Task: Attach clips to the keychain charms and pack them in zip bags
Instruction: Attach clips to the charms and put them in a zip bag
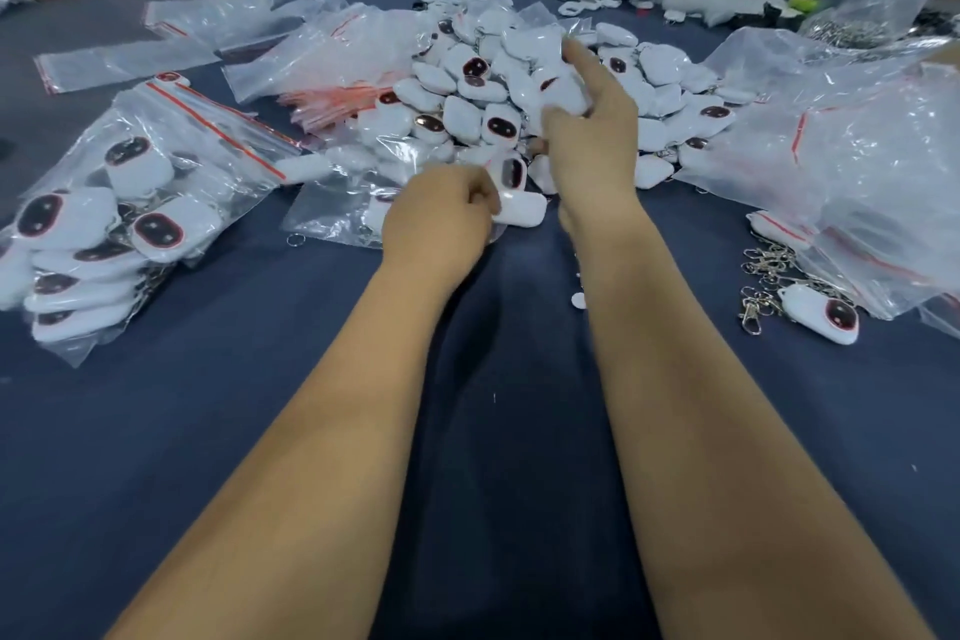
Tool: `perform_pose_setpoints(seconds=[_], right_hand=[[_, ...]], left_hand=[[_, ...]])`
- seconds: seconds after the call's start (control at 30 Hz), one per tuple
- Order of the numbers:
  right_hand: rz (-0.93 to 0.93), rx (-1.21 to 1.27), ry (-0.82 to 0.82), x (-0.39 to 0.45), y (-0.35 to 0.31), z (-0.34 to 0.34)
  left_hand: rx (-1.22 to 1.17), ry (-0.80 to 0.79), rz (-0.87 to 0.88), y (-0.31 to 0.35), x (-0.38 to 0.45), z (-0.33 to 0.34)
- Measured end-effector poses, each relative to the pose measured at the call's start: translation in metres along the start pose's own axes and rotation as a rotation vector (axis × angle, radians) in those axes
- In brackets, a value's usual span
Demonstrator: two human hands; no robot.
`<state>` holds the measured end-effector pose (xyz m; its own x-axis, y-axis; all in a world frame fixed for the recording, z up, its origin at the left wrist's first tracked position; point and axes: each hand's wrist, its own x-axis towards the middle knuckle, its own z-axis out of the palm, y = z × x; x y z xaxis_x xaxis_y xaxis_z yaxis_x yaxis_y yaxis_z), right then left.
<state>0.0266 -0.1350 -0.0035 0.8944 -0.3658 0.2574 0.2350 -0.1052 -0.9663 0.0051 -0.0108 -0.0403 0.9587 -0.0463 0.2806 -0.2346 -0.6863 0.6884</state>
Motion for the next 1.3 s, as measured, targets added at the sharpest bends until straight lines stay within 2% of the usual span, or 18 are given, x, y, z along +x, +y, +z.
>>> perform_pose_setpoints(seconds=[0.1, 0.17, 0.23, 0.37, 0.53, 0.73, 0.87, 0.97, 1.13, 1.2, 1.3], right_hand=[[0.132, 0.337, 0.014, -0.015, 0.004, 0.026], [0.199, 0.357, 0.019, -0.026, 0.01, 0.039], [0.237, 0.379, -0.055, -0.036, 0.015, 0.046], [0.151, 0.257, -0.162, -0.042, 0.022, 0.048], [0.074, 0.107, -0.162, -0.04, 0.024, 0.038], [-0.016, -0.163, -0.046, -0.04, 0.024, 0.031], [-0.013, -0.268, -0.149, -0.043, 0.021, 0.033], [0.01, -0.233, -0.194, -0.043, 0.019, 0.033], [0.093, -0.083, -0.131, -0.039, 0.019, 0.029], [0.144, -0.072, -0.161, -0.038, 0.02, 0.028], [0.111, -0.086, -0.238, -0.038, 0.021, 0.028]], left_hand=[[0.049, 0.105, -0.107, -0.01, 0.006, -0.008], [0.067, 0.169, -0.17, -0.016, 0.009, -0.013], [-0.043, 0.189, -0.221, -0.018, 0.01, -0.016], [-0.412, 0.211, -0.224, -0.015, 0.008, -0.018], [-0.455, 0.202, -0.211, -0.016, 0.007, -0.019], [-0.571, 0.118, -0.177, -0.011, 0.006, -0.017], [-0.493, 0.012, -0.103, -0.01, 0.006, -0.012], [-0.473, 0.041, -0.142, -0.013, 0.009, -0.011], [-0.522, 0.05, -0.203, -0.014, 0.009, -0.012], [-0.519, 0.06, -0.21, -0.014, 0.009, -0.012], [-0.52, 0.063, -0.206, -0.014, 0.009, -0.013]])
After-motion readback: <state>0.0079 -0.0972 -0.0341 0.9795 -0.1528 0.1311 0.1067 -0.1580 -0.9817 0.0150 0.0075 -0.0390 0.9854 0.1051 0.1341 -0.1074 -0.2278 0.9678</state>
